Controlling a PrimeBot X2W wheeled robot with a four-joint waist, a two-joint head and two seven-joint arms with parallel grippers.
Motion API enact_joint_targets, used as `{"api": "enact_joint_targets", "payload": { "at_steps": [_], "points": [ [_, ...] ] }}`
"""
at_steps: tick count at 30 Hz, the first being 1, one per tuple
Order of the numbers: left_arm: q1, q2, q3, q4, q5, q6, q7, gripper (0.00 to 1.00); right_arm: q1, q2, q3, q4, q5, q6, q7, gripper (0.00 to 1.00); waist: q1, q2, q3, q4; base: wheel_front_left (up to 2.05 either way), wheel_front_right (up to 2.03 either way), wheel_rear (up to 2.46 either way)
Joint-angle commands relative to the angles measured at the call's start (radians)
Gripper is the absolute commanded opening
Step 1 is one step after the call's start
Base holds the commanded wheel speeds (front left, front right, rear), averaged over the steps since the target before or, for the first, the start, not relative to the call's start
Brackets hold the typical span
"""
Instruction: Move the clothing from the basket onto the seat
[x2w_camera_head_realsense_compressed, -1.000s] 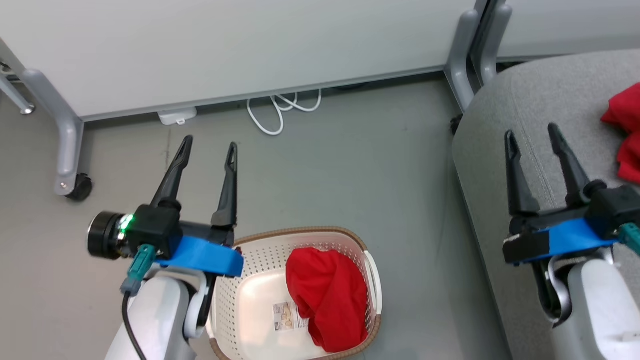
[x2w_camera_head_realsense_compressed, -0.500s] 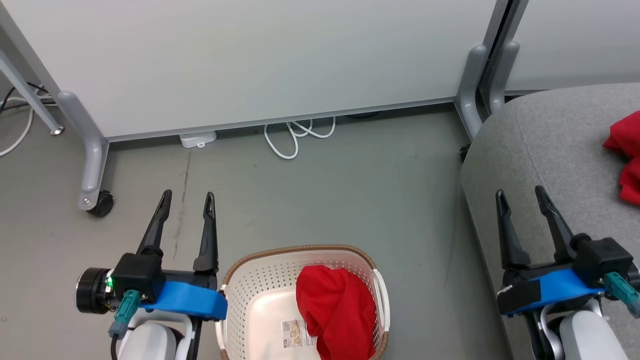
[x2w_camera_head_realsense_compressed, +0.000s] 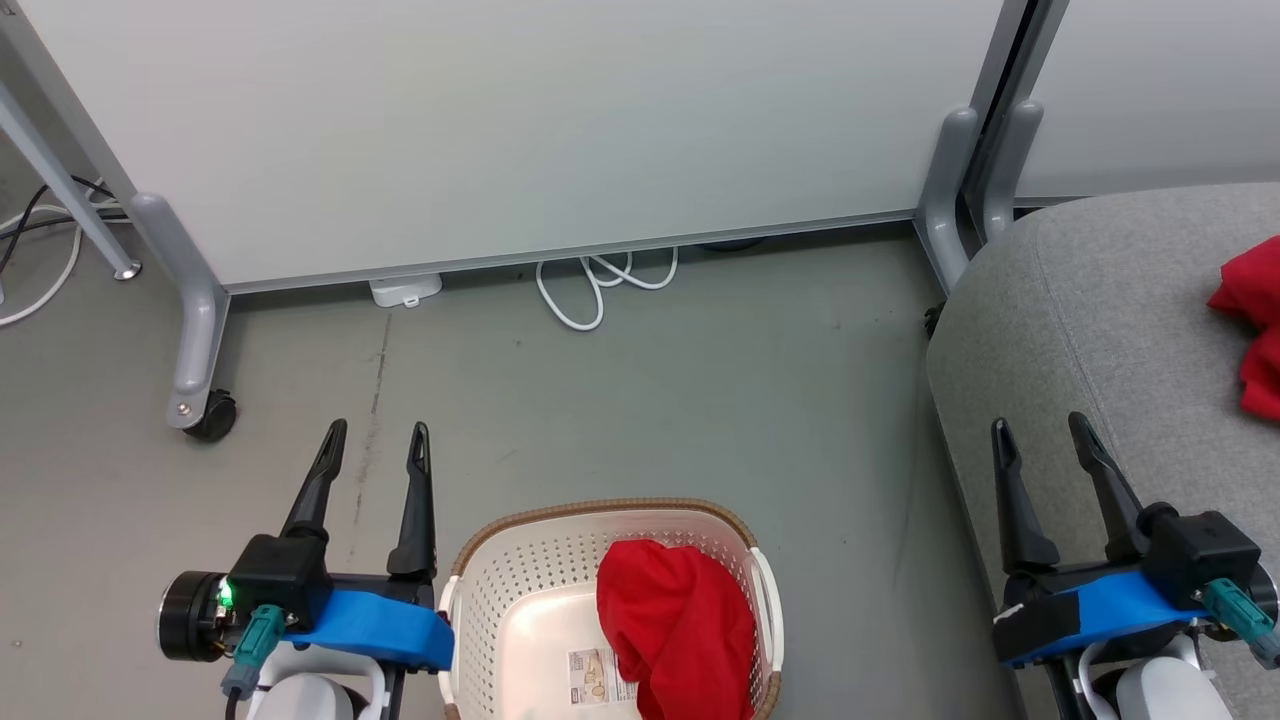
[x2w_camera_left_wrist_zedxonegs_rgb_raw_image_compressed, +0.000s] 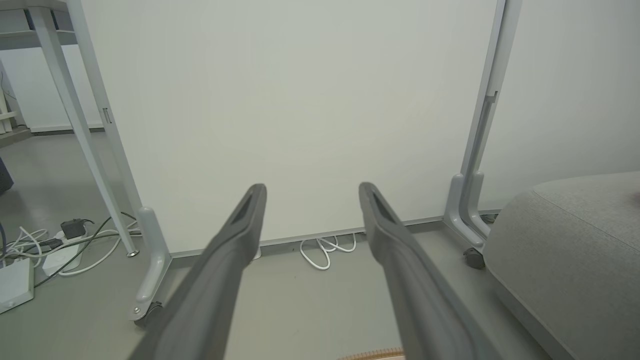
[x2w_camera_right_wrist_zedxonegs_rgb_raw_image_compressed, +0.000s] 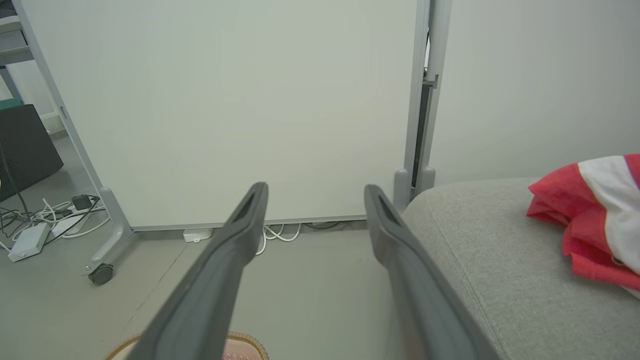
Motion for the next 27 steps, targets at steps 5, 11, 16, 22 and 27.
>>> {"api": "enact_joint_targets", "payload": {
  "at_steps": [5, 11, 16, 22, 27],
  "points": [
    [0.002, -0.004, 0.007, 0.011, 0.009, -0.010, -0.003, 1.00, 0.014, 0.006, -0.002, 0.007, 0.004, 0.000, 0.000, 1.00, 0.0001, -0.0001, -0.004, 0.000, 0.00, 0.00, 0.00],
    [0.001, -0.008, 0.012, 0.018, 0.015, -0.015, -0.003, 1.00, 0.014, 0.008, -0.003, 0.009, 0.002, 0.000, 0.000, 1.00, 0.0001, -0.0001, -0.004, -0.002, 0.00, 0.00, 0.00],
    [-0.011, -0.009, 0.006, 0.025, 0.018, -0.018, -0.003, 1.00, 0.007, 0.008, -0.003, 0.011, 0.004, 0.000, 0.000, 1.00, 0.0001, -0.0001, 0.002, -0.006, 0.00, 0.00, 0.00],
    [-0.061, -0.008, -0.051, 0.061, 0.030, -0.026, -0.003, 1.00, -0.022, 0.009, 0.004, 0.010, 0.005, 0.000, 0.000, 1.00, 0.0001, -0.0001, 0.030, -0.022, 0.00, 0.00, 0.00],
    [-0.139, 0.008, -0.118, 0.112, 0.025, -0.029, -0.003, 1.00, -0.054, 0.008, 0.008, -0.001, 0.007, 0.000, 0.000, 1.00, 0.0001, -0.0001, 0.084, -0.053, 0.00, 0.00, 0.00]
  ]
}}
